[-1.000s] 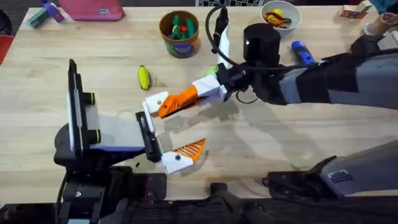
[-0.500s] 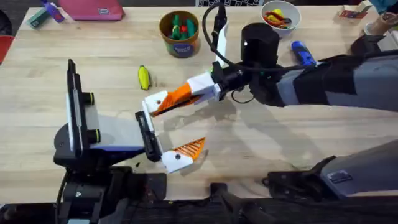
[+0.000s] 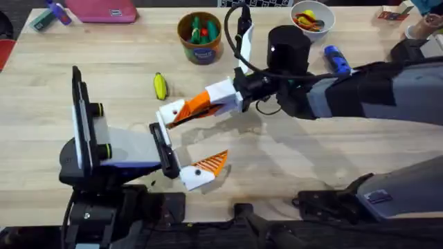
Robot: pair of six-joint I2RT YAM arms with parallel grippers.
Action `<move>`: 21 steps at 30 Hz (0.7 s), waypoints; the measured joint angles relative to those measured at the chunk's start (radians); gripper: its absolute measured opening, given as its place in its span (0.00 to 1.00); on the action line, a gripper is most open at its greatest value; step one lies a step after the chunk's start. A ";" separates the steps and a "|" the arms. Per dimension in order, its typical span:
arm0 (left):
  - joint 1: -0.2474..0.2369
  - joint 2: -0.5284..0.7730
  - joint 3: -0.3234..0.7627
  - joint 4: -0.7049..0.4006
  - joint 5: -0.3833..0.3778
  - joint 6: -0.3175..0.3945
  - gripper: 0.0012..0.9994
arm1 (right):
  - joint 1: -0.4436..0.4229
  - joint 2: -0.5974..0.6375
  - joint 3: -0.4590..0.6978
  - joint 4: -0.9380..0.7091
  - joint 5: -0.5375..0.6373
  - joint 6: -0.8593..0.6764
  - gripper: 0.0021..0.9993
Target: Pick up the gripper from the table and insert it into the empty holder that is missing its gripper. Then pick up a screw, insert it into the mounting hole, and use the screwdriver to tighten it. Finally, clean up the table by picking up the vegetable and placing it into the bucket.
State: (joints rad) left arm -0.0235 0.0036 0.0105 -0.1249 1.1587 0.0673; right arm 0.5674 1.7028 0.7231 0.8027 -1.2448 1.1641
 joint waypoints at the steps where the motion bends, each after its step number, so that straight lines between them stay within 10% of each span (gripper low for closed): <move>1: 0.000 0.000 0.000 0.000 0.000 0.000 0.99 | 0.000 0.000 0.000 0.000 0.000 0.000 0.01; 21: 0.004 0.000 0.000 -0.002 0.007 -0.019 0.99 | 0.008 0.000 -0.065 0.125 0.051 0.063 0.01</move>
State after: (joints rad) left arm -0.0192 0.0036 0.0105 -0.1271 1.1661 0.0483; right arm 0.5755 1.7027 0.6582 0.9276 -1.1937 1.2271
